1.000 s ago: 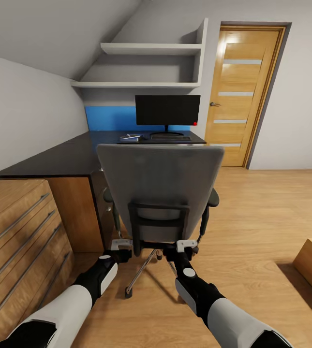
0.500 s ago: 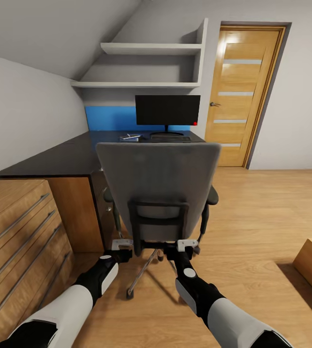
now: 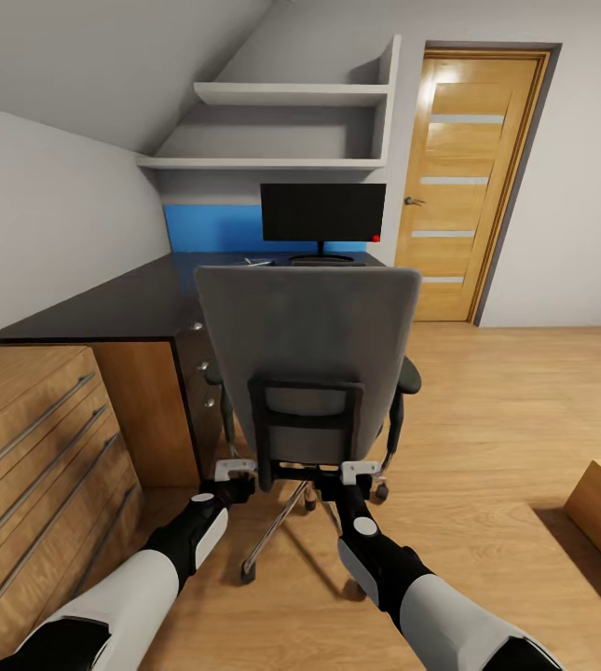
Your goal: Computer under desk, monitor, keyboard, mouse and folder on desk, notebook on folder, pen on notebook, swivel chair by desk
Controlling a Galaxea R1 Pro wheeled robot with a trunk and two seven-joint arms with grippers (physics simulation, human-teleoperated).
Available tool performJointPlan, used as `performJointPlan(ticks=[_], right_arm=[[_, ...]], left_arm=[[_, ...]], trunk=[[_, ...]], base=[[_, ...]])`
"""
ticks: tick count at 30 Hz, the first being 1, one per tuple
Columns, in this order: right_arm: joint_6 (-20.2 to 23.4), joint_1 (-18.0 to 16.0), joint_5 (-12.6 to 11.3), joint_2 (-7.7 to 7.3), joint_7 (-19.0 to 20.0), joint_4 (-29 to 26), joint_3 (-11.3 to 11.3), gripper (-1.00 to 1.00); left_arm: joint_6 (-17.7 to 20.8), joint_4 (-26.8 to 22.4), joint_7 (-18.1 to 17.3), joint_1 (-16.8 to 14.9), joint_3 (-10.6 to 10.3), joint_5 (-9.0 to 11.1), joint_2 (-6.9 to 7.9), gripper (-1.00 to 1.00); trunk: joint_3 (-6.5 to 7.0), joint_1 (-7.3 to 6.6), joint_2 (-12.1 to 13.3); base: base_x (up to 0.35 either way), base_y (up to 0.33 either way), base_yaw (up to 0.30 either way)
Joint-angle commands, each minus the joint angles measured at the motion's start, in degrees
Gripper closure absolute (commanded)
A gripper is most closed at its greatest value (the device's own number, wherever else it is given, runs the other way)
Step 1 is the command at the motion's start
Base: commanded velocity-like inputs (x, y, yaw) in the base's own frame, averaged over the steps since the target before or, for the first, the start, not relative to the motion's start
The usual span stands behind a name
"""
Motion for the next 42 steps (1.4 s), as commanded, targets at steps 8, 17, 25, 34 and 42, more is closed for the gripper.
performJointPlan(ticks=[8,17,25,34,42], right_arm=[[0.0,-0.1,-0.3,0.03,0.0,0.0,1.0,-1.00],[0.0,-0.1,-0.3,0.03,0.0,0.0,1.0,-1.00],[0.0,-0.1,-0.3,0.03,-0.1,0.0,0.9,-1.00],[0.2,-0.1,-0.5,0.03,-3.9,0.0,0.5,-1.00],[0.4,-0.1,-0.6,0.03,-4.0,0.0,0.4,-1.00]], left_arm=[[0.2,-0.1,-0.1,0.0,-0.8,1.4,-0.24,-1.00],[0.3,-0.1,0.0,0.0,-0.8,1.4,-0.17,-1.00],[0.2,-0.2,0.0,0.0,-0.6,1.5,0.10,-1.00],[-1.0,-0.8,0.2,0.0,-0.4,1.7,1.81,-1.00],[-1.1,-0.8,0.1,0.0,-0.3,1.8,1.88,-1.00]], trunk=[[-0.05,-0.01,0.0],[-0.05,-0.01,0.0],[-0.05,-0.01,0.0],[-0.05,-0.01,0.0],[-0.05,-0.01,0.0]], base=[[-0.159,0.000,0.000],[-0.016,0.000,0.000],[0.000,0.000,0.000],[0.000,0.000,0.000],[-0.003,0.000,0.000]])
